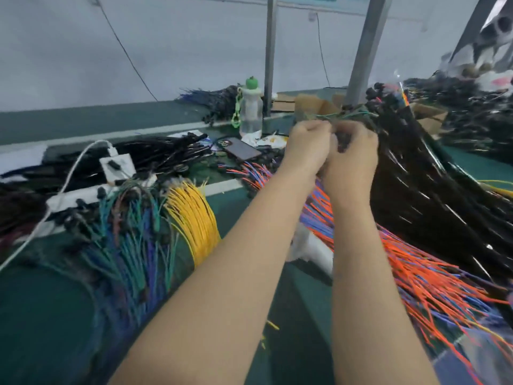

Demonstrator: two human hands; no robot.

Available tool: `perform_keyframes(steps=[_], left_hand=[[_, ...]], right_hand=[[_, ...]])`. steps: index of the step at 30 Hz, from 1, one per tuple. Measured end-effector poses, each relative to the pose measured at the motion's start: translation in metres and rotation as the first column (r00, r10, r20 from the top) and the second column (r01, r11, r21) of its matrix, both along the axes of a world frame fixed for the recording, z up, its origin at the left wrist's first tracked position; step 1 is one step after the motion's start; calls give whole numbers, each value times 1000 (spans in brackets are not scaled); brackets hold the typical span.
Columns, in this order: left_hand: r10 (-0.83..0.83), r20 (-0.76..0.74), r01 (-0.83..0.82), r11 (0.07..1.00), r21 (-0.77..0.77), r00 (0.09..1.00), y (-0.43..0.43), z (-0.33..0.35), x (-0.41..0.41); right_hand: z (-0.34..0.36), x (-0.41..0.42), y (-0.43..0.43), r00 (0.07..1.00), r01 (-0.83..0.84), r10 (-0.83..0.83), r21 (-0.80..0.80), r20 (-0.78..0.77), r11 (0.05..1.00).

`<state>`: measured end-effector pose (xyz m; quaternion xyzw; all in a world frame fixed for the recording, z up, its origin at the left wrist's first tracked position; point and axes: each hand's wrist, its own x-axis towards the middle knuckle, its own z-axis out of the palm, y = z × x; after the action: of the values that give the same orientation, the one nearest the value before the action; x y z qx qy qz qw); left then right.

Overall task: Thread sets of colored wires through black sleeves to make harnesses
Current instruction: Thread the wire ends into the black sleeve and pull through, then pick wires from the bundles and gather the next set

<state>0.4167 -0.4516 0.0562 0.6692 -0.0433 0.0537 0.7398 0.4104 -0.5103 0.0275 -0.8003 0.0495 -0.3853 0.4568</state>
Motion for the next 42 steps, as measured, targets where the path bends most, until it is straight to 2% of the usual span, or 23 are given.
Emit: perform_keyframes(steps=[4,7,10,12,14,16,18,20,22,24,26,29,31,33,34,35,36,38,39,40,41,42], left_hand=[[200,0,-200,979,-22,980,82,-8,-22],[352,-72,-354,935,-11,933,150,-33,-47],[472,-179,-472,880,44,863,212,-66,-79],[527,-237,-530,846,55,816,245,-87,-100],[561,-282,-583,813,7,779,272,-104,-117],[555,-331,-612,785,-95,763,289,-116,-130],[556,-356,-625,772,-114,751,298,-126,-138],[585,-329,-623,782,-10,741,303,-133,-143],[619,-258,-586,785,201,741,307,-139,-145],[631,-149,-479,703,525,762,309,-142,-145],[601,-112,-327,571,753,792,304,-142,-145],[594,-65,-263,449,854,802,289,-138,-144],[584,-15,-295,432,852,811,281,-135,-143],[601,20,-333,414,847,799,279,-132,-141],[608,32,-347,408,844,793,279,-130,-141],[598,33,-353,427,833,801,279,-127,-140],[558,25,-353,488,798,829,278,-123,-138],[404,-49,-290,730,619,914,273,-113,-137],[297,-112,-212,855,472,948,269,-105,-138],[186,-170,-123,937,326,968,264,-99,-138],[103,-208,-56,974,220,973,260,-93,-137],[73,-225,-29,981,192,972,256,-89,-135]], right_hand=[[-2,-12,88,935,-317,299,-68,-192,946],[-17,-27,148,804,-524,446,-114,-393,844],[-42,-41,187,632,-629,400,-138,-664,765],[-61,-51,204,544,-667,328,-162,-772,727],[-74,-61,218,529,-671,306,-170,-792,722],[-80,-67,225,576,-632,296,-185,-762,753],[-80,-69,227,612,-610,293,-204,-734,766],[-78,-69,225,628,-605,358,-145,-691,783],[-77,-68,220,626,-588,463,10,-627,809],[-79,-67,214,634,-554,523,138,-569,821],[-83,-66,209,660,-506,545,231,-516,831],[-82,-66,205,677,-460,598,387,-429,799],[-78,-65,201,650,-484,586,332,-484,810],[-73,-64,197,571,-549,528,185,-628,815],[-72,-64,196,526,-583,538,182,-659,792],[-69,-63,195,483,-605,597,248,-640,756],[-66,-62,196,454,-609,683,360,-572,706],[-58,-60,199,438,-597,820,562,-369,572],[-54,-60,202,436,-601,851,609,-292,517],[-50,-60,205,428,-610,870,631,-246,478],[-46,-60,209,417,-622,881,637,-224,456],[-44,-60,212,409,-634,885,629,-222,450]])
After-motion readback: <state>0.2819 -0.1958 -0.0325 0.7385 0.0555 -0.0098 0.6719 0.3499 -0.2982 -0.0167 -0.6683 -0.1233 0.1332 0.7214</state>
